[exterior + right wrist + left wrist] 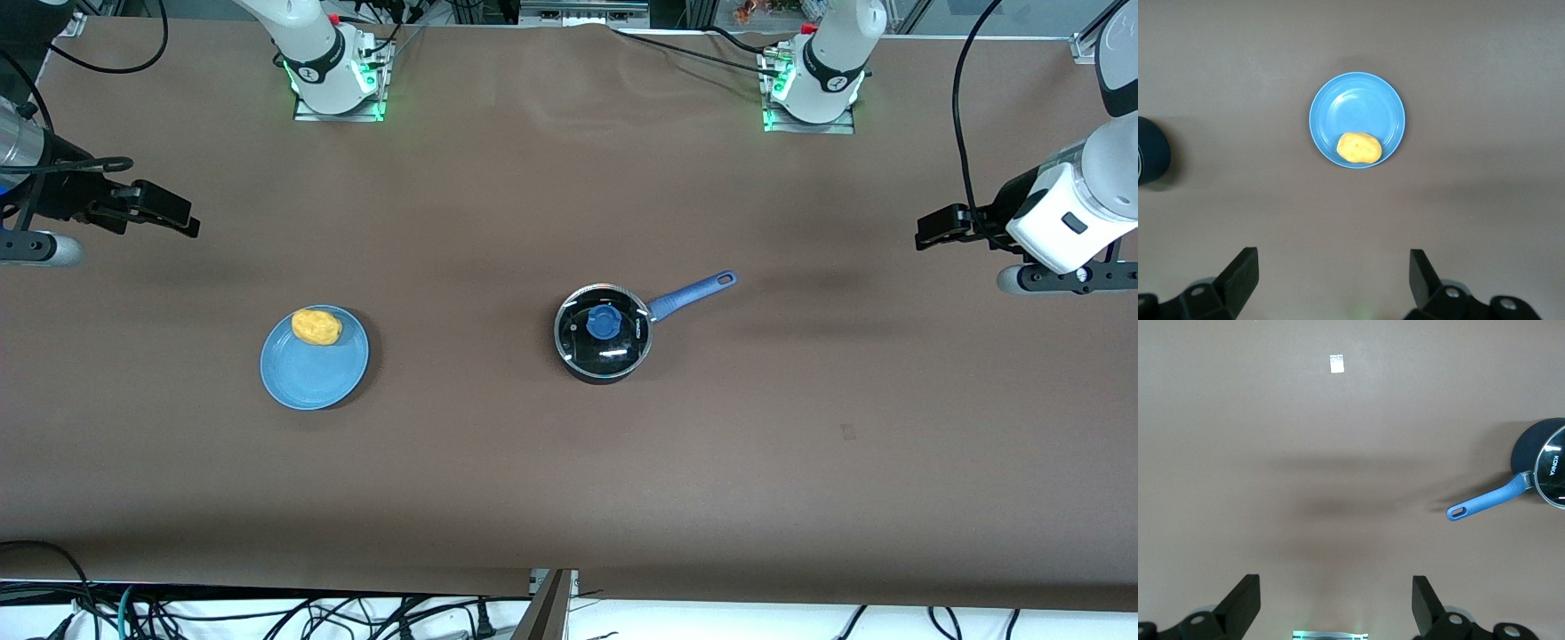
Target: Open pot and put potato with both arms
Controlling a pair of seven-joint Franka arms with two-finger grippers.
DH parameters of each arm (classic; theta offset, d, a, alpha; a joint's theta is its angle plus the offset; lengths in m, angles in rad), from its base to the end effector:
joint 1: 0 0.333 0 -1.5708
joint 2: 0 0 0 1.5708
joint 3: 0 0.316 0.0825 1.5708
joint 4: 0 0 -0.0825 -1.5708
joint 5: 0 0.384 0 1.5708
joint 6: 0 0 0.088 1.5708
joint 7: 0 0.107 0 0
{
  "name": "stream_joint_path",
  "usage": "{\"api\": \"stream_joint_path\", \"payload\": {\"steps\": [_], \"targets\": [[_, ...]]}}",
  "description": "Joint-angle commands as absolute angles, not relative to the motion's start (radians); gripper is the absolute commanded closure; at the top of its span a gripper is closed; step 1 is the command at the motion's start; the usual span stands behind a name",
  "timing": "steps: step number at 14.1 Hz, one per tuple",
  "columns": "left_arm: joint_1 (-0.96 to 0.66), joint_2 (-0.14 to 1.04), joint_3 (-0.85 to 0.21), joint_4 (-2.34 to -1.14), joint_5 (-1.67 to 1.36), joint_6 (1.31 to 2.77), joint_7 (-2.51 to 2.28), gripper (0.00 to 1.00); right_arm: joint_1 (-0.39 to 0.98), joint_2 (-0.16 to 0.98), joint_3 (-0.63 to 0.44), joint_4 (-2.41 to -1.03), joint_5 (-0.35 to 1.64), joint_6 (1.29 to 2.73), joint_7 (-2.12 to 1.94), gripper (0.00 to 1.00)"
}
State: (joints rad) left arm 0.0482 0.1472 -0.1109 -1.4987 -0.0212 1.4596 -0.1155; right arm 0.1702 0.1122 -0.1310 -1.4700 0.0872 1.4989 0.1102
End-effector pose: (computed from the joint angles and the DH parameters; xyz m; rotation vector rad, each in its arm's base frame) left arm 0.5825 -0.0345 0.5660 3.1059 0.0809 -0.2929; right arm 0.5798 0.0370 0.6028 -3.0707 0.1046 0.1346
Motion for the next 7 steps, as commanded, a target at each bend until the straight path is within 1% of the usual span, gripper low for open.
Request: {"api": "stream_joint_path", "payload": {"steps": [1, 7], "targets": [[0.051, 0.115, -0.104, -1.523, -0.043, 1.477, -0.115, 0.0, 0.167, 0.106, -0.129, -1.473, 0.083, 1.505, 0.13, 0.0], [0.038, 0.123, -0.098, -1.525, -0.041, 1.477, -0.117, 0.0, 0.172, 0.117, -0.126, -1.473, 0.087, 1.519, 0.117, 0.0]]}}
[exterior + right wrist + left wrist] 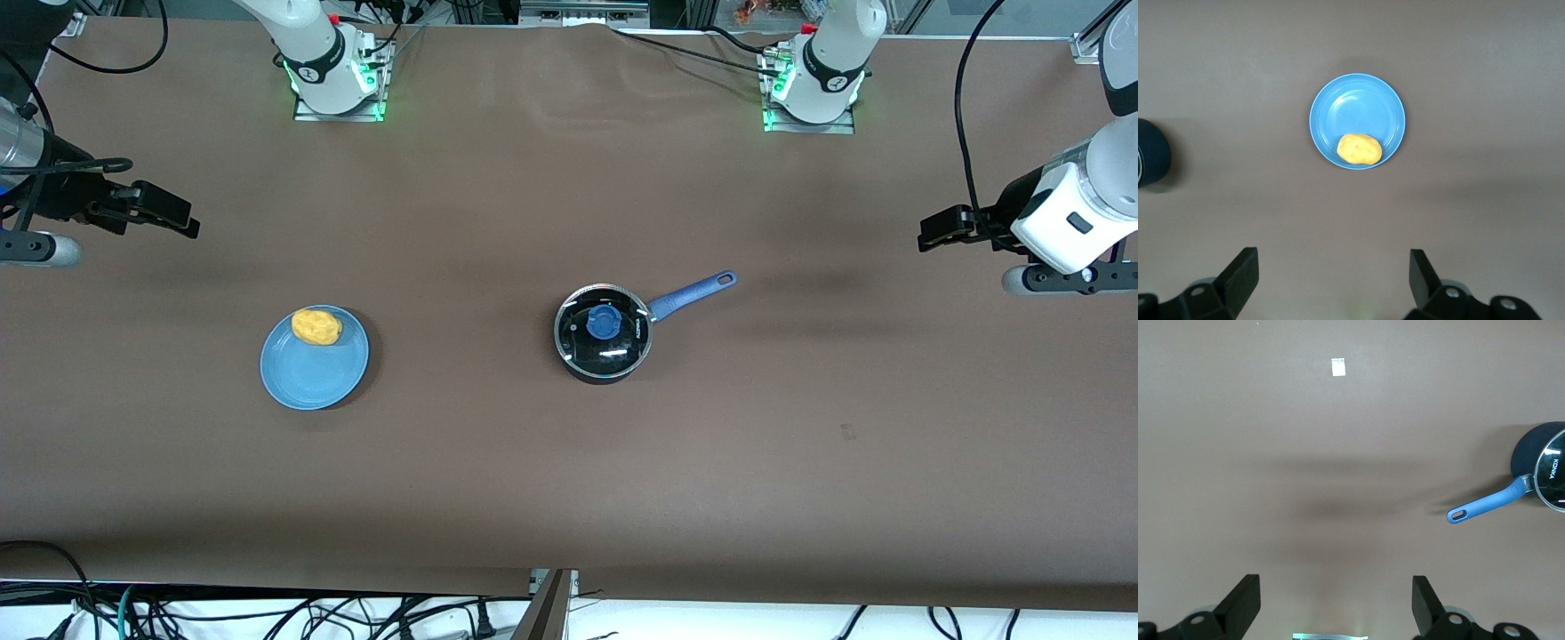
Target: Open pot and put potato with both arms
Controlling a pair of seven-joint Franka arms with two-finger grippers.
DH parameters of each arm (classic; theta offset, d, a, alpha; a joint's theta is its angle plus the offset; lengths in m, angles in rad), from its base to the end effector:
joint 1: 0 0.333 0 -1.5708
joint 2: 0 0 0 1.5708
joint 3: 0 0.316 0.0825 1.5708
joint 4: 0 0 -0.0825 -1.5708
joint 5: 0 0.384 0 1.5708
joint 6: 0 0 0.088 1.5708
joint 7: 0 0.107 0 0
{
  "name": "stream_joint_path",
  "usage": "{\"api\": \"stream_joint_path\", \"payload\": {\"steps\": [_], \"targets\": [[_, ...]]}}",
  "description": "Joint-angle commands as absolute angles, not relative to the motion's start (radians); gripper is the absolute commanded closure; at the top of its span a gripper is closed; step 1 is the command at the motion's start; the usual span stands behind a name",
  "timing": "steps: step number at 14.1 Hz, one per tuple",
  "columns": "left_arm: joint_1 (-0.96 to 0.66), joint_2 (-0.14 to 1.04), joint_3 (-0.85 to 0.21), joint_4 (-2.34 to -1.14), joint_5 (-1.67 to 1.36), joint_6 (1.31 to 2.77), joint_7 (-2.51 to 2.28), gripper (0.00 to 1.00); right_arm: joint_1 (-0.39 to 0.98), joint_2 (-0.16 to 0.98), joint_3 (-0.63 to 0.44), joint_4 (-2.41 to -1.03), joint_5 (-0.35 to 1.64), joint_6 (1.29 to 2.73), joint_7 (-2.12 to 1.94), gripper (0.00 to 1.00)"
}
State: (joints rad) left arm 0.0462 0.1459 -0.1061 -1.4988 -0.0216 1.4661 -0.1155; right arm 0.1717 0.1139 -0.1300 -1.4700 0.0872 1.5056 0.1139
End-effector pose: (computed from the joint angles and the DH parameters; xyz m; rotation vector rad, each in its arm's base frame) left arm 0.5831 -0.0332 0.5671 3.1064 0.0855 -0.2810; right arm 0.5809 0.0385 0.6023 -3.0709 0.1069 0.1272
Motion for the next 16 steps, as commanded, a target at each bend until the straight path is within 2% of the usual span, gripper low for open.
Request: {"api": "stream_joint_path", "payload": {"steps": [1, 4, 7, 8, 10, 14, 16], "targets": [[0.037, 0.124, -0.098, -1.525, -0.044, 1.479, -0.114, 0.0, 0.173, 0.123, -0.126, -1.473, 0.089, 1.52, 0.115, 0.0], [0.014, 0.141, -0.103, -1.525, -0.061, 1.482, -0.126, 0.0, 0.176, 0.167, -0.126, -1.473, 0.083, 1.517, 0.115, 0.0], [-0.032, 0.179, -0.11, -1.526, -0.063, 1.554, -0.196, 0.0, 0.163, 0.31, -0.129, -1.486, 0.072, 1.445, 0.104, 0.0], [-0.057, 0.201, -0.112, -1.526, -0.075, 1.572, -0.227, 0.0, 0.161, 0.372, -0.129, -1.496, 0.051, 1.471, 0.101, 0.0], [-0.121, 0.245, -0.121, -1.526, -0.098, 1.639, -0.341, 0.0, 0.173, 0.435, -0.127, -1.521, 0.037, 1.567, 0.034, 0.0], [-0.159, 0.349, -0.236, -1.526, -0.094, 1.811, -0.533, 0.0, 0.227, 0.483, -0.124, -1.693, -0.001, 1.894, -0.237, 0.0], [-0.214, 0.402, -0.238, -1.526, -0.091, 1.877, -0.621, 0.0, 0.271, 0.515, -0.124, -1.698, -0.093, 1.953, -0.369, 0.0]]}}
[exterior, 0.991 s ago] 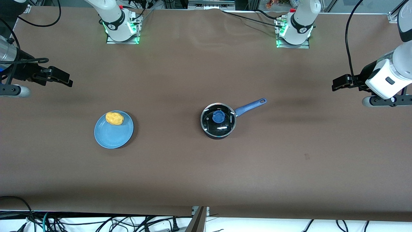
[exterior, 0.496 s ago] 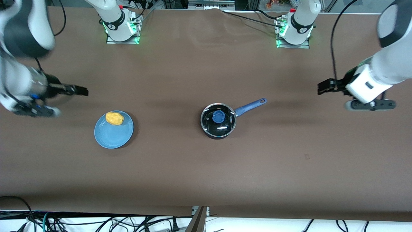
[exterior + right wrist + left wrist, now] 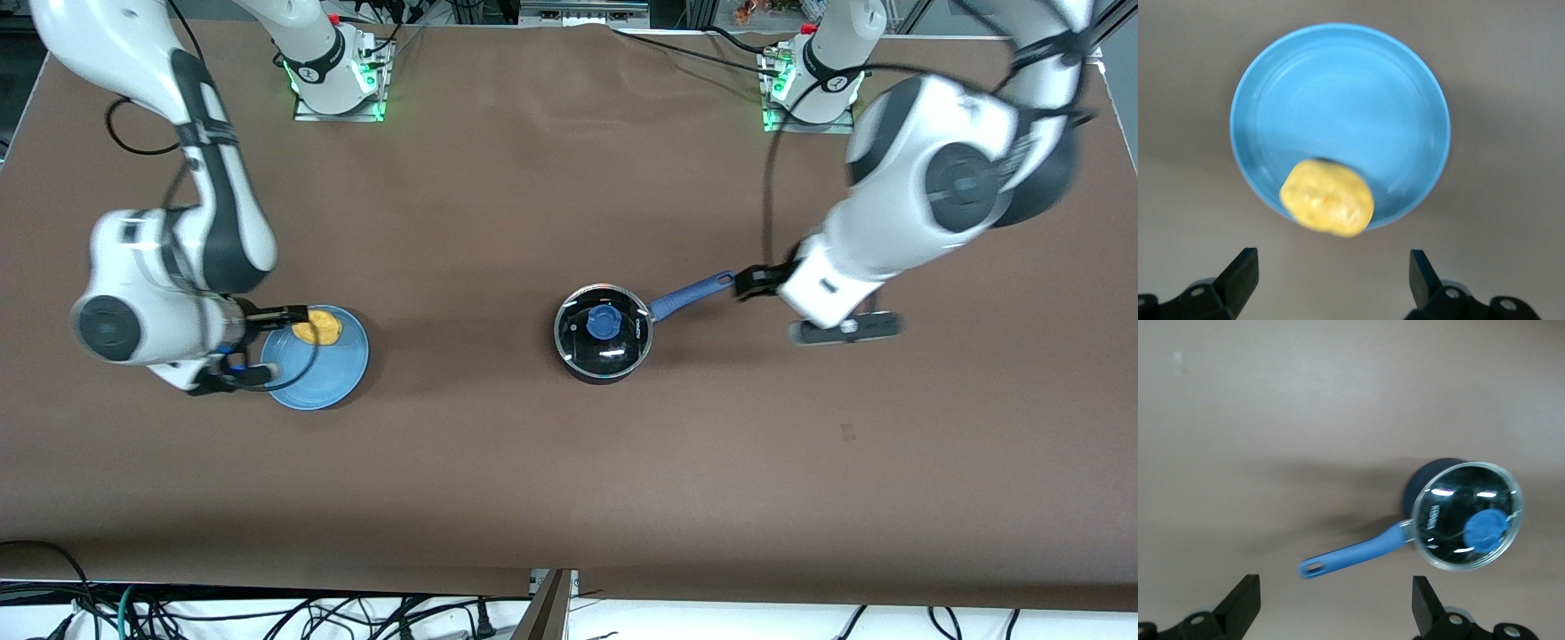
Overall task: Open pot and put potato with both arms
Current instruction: 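Reach the right gripper to the potato while the left gripper reaches the lid knob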
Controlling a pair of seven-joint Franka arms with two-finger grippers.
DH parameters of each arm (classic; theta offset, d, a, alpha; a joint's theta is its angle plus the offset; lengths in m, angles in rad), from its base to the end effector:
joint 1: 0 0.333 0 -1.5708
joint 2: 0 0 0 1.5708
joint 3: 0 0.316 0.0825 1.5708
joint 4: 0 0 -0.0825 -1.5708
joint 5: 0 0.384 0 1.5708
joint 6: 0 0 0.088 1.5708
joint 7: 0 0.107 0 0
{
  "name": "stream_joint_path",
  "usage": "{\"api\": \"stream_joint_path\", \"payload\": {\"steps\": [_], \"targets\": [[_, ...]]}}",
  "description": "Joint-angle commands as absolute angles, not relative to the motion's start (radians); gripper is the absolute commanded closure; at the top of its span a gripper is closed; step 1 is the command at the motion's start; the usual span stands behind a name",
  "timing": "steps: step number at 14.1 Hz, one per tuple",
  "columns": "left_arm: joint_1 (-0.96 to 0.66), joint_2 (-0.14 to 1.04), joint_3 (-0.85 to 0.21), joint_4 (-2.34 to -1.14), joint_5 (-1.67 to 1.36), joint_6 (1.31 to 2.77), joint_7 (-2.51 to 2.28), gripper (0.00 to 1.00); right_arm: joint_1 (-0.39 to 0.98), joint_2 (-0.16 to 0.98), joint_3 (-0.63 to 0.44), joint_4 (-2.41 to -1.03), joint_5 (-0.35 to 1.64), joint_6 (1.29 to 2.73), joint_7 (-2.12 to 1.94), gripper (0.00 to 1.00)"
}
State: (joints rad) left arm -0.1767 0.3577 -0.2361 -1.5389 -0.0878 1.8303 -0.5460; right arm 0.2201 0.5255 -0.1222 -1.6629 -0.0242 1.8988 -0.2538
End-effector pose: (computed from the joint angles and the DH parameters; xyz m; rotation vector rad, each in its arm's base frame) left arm 0.6073 -0.2530 0.4493 3.0031 0.2563 -0.1924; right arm 0.6410 0.0688 0.2845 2.9948 0.5610 -0.4477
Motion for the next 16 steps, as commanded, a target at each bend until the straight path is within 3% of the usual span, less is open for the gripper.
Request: {"api": "stream_joint_path", "payload": {"steps": [1, 6, 11, 13, 16], "targets": [[-0.242, 0.422, -0.239, -1.526, -0.087, 1.911, -0.658, 0.0, 0.294, 0.521, -0.124, -1.71, -0.124, 1.976, -0.406, 0.0], [-0.368, 0.52, -0.239, -1.525, -0.069, 2.091, -0.811, 0.0, 0.305, 0.509, -0.127, -1.868, -0.149, 2.138, -0.578, 0.0], [-0.445, 0.617, -0.238, -1.482, 0.08, 2.152, -0.833, 0.0, 0.279, 0.514, -0.138, -1.942, -0.138, 2.26, -0.634, 0.01], [-0.462, 0.638, -0.238, -1.482, 0.107, 2.184, -0.833, 0.0, 0.273, 0.514, -0.137, -1.941, -0.132, 2.26, -0.632, 0.16], [-0.482, 0.653, -0.238, -1.482, 0.168, 2.192, -0.833, 0.0, 0.259, 0.514, -0.137, -1.933, -0.08, 2.247, -0.618, 0.61]]}}
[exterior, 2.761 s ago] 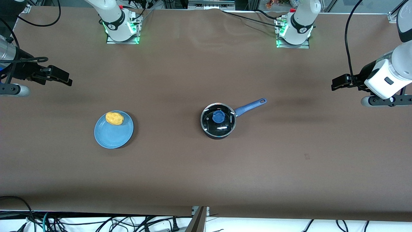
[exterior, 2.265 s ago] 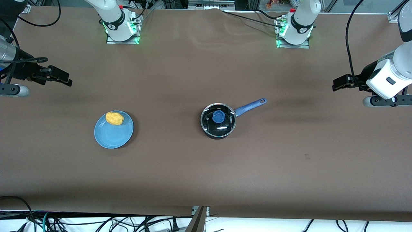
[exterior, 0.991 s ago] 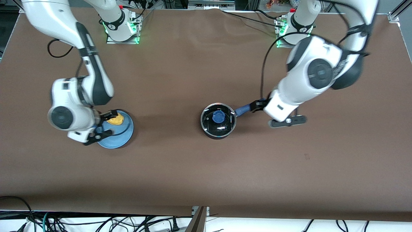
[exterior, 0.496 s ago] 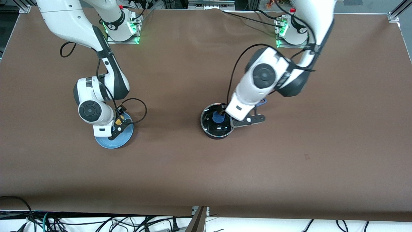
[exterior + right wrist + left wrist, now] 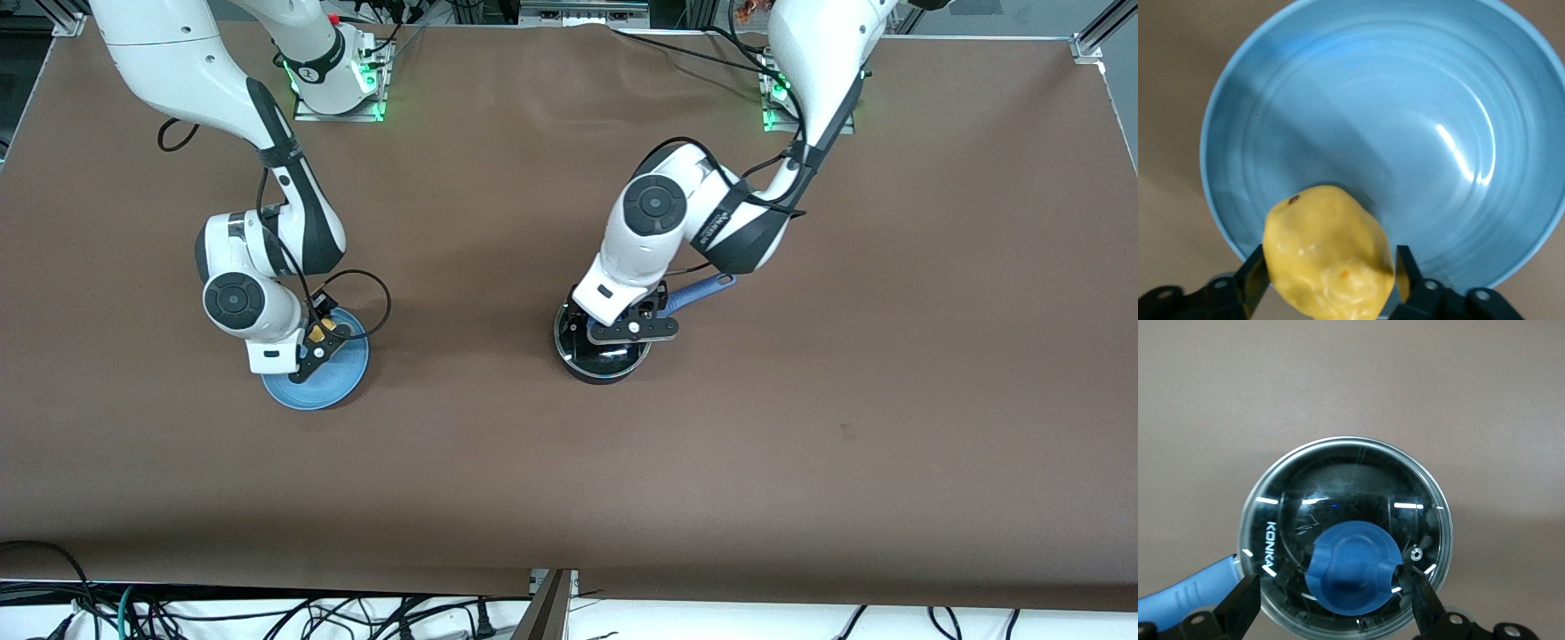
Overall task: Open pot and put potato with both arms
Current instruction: 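Grasp the potato with the right gripper while the left gripper grasps the knob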
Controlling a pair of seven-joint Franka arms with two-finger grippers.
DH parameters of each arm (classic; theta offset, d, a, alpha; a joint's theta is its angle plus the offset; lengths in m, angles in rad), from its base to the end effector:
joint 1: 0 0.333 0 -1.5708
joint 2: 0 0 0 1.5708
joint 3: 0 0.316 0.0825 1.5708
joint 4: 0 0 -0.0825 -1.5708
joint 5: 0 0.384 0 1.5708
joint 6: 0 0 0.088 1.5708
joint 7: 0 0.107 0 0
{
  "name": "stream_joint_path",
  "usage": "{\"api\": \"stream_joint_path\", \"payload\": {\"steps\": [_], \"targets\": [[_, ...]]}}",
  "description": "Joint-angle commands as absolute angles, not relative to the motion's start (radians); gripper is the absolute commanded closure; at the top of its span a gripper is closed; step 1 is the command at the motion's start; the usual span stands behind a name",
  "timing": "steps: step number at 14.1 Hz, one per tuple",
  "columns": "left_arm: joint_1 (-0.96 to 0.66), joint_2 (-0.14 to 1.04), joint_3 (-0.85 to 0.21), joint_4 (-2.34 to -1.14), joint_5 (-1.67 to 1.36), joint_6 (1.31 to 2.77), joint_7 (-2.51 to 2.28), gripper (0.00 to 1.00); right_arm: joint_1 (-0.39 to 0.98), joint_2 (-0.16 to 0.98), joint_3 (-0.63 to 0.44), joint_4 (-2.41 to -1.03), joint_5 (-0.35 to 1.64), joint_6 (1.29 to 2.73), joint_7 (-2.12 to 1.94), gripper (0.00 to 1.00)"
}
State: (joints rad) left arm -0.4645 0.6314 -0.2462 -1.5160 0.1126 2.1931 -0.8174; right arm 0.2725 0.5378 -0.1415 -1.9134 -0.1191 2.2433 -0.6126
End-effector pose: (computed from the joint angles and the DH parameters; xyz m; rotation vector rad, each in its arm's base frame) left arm 0.5617 -0.4398 0.3066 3.0571 0.1444 0.0203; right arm 0.6008 0.0780 0.1991 2.7527 1.2291 -0.3589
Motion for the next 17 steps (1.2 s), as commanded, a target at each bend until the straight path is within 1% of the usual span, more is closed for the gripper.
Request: {"api": "stream_joint_path", "payload": {"steps": [1, 2, 4, 8, 11, 13, 14, 15, 17], "targets": [[-0.488, 0.66, -0.238, -1.482, 0.182, 2.192, -0.833, 0.0, 0.253, 0.514, -0.137, -1.93, -0.008, 2.234, -0.614, 0.77], [-0.492, 0.667, -0.238, -1.48, 0.189, 2.194, -0.833, 0.0, 0.244, 0.514, -0.137, -1.925, 0.071, 2.203, -0.612, 0.89], [-0.494, 0.672, -0.238, -1.474, 0.231, 2.195, -0.831, 0.0, 0.232, 0.515, -0.138, -1.876, 0.205, 2.116, -0.597, 0.9], [-0.5, 0.687, -0.238, -1.453, 0.25, 2.195, -0.833, 0.0, 0.244, 0.528, -0.121, -1.712, 0.251, 1.878, -0.327, 0.9], [-0.502, 0.706, -0.236, -1.427, 0.252, 2.195, -0.847, 0.0, 0.265, 0.529, -0.045, -1.66, 0.392, 1.853, -0.11, 0.9], [-0.502, 0.707, -0.238, -1.427, 0.276, 2.195, -0.856, 0.0, 0.265, 0.554, 0.018, -1.617, 0.475, 1.855, 0.025, 0.9], [-0.502, 0.707, -0.238, -1.428, 0.279, 2.195, -0.862, 0.02, 0.267, 0.57, 0.049, -1.599, 0.506, 1.862, 0.105, 0.9], [-0.502, 0.707, -0.238, -1.427, 0.279, 2.195, -0.862, 0.08, 0.268, 0.59, 0.078, -1.576, 0.535, 1.87, 0.177, 0.89], [-0.5, 0.707, -0.238, -1.427, 0.279, 2.195, -0.862, 0.3, 0.297, 0.63, 0.107, -1.508, 0.604, 1.913, 0.303, 0.89]]}}
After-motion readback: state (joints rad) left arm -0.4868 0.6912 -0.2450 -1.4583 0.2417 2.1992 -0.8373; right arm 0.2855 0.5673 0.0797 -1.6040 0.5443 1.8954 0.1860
